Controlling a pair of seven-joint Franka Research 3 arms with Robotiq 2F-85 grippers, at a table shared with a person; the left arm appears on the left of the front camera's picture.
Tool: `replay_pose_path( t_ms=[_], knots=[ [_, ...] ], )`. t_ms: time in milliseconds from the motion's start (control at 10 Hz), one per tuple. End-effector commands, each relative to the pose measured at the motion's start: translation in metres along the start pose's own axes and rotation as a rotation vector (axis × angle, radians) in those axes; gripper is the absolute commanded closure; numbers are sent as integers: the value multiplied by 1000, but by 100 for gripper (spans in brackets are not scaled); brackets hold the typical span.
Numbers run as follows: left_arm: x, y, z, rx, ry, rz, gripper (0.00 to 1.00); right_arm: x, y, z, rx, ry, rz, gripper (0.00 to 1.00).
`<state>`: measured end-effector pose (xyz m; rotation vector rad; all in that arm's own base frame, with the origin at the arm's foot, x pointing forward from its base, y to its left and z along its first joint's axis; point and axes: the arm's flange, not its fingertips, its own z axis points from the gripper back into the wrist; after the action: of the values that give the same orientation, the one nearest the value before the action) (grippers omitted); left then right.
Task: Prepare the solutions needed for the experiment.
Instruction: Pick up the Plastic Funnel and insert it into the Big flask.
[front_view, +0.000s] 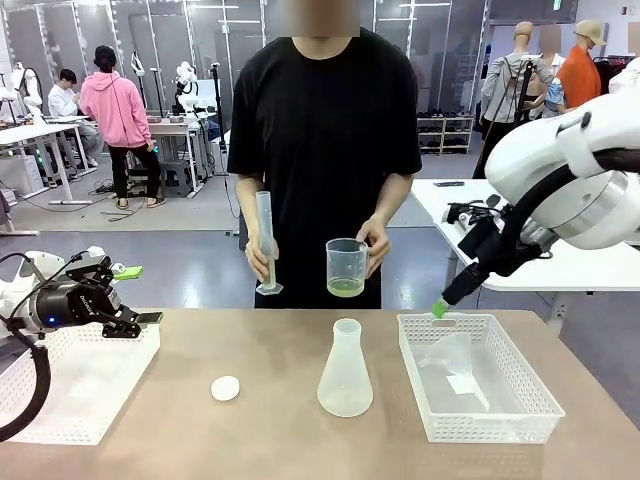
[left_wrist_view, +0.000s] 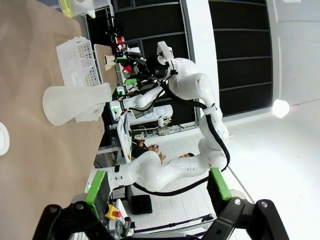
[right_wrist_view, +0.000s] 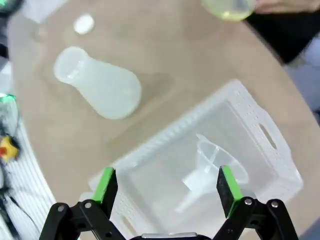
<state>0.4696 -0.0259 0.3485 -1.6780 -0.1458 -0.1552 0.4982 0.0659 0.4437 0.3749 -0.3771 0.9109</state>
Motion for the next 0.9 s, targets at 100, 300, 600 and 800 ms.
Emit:
replay_pose_path(
  t_ms=[100,300,600,800],
  knots=[
    [1,0,-1,-9,-11,-5,0,13,-30,-7,-26,129,392,0],
    [1,0,-1,-9,-11,-5,0,24,-42,-15,83,216,538,0],
    [1,0,-1,-9,-11,-5,0,37,-48,-23,130,335,580,0],
    [1,0,-1,-9,-11,-5,0,27,-38,-26,114,242,570,0]
  ],
)
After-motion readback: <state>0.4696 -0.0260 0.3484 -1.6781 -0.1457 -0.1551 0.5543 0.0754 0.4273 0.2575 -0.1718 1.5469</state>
